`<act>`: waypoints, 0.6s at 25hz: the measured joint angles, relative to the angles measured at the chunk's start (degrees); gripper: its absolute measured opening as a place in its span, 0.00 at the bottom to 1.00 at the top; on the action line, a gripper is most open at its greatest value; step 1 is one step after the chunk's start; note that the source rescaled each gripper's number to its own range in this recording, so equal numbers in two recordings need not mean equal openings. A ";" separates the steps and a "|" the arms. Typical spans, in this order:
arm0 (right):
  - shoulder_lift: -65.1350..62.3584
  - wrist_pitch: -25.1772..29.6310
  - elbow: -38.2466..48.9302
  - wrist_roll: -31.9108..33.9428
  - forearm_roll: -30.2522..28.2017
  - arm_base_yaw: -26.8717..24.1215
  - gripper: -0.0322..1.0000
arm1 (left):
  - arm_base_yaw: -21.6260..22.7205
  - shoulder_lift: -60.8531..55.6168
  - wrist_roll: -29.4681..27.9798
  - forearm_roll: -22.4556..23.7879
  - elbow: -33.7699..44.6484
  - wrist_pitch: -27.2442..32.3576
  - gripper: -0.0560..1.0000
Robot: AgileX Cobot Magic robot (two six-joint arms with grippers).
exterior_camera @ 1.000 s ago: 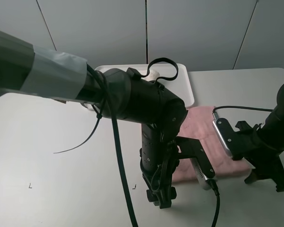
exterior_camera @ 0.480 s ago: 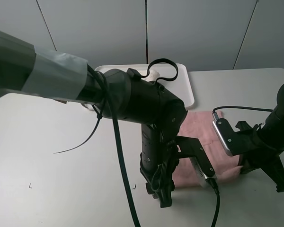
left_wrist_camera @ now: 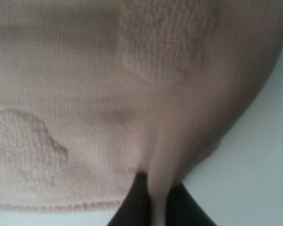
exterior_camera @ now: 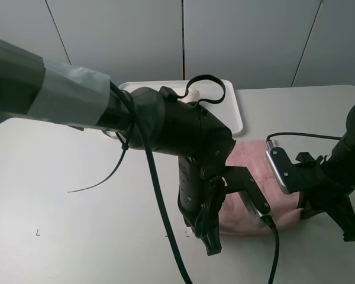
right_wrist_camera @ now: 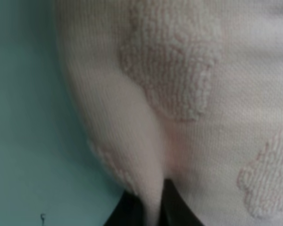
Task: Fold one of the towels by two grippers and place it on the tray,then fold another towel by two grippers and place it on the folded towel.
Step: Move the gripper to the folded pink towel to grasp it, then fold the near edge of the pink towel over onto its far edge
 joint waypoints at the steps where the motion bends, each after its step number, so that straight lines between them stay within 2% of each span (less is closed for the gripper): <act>1: 0.00 0.00 0.00 0.17 0.14 0.00 0.05 | 0.00 0.00 0.00 0.00 0.00 -0.09 0.06; 10: -6.07 3.20 0.10 2.64 1.10 0.00 0.05 | 0.00 0.00 -0.14 1.59 -0.73 -0.01 0.06; 15: -10.41 6.73 0.10 8.31 1.10 0.00 0.05 | 0.10 -1.03 -0.14 2.23 -1.17 -0.74 0.05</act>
